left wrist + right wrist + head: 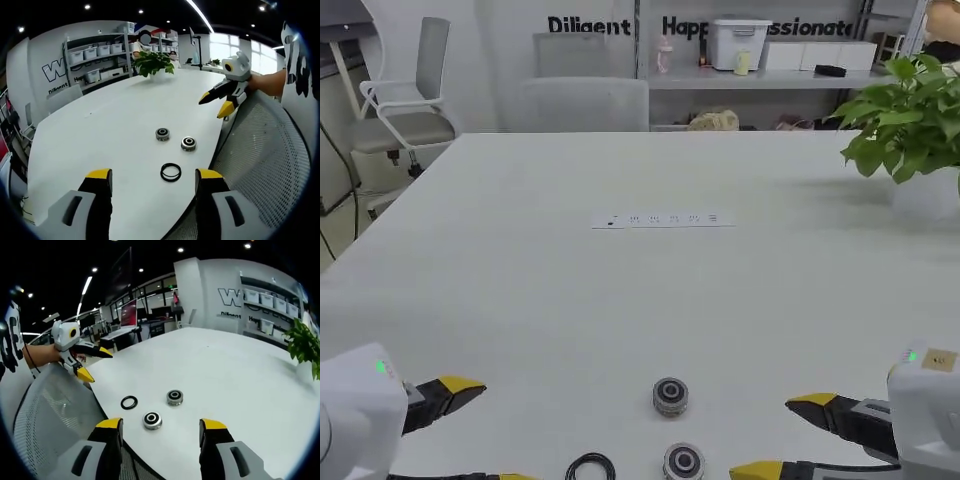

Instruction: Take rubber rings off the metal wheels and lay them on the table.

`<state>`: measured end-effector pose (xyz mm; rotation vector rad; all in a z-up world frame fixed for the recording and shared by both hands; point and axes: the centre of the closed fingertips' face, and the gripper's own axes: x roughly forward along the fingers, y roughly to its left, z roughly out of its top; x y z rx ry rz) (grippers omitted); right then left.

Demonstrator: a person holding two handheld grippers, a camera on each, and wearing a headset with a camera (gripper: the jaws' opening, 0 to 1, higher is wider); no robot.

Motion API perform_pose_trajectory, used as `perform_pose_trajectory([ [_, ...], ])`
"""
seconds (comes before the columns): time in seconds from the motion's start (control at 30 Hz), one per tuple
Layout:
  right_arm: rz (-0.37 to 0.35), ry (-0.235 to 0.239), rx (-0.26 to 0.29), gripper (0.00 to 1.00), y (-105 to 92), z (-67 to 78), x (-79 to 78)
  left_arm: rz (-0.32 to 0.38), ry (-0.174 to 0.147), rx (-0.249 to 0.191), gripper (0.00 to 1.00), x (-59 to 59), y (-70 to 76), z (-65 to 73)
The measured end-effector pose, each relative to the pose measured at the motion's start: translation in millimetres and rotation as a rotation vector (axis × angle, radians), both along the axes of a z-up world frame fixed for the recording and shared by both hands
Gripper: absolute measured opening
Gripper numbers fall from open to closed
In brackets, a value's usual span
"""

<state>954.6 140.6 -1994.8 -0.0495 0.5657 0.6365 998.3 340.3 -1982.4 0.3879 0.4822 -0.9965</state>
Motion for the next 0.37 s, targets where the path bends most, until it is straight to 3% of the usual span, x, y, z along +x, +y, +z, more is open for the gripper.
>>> perform_pose_trajectory([
  [0.37, 0.011, 0.019, -0.006, 0.59, 1.6, -4.0, -1.5, 0.02, 0.007, -0.003, 0.63, 2.9, 3.5, -0.9],
])
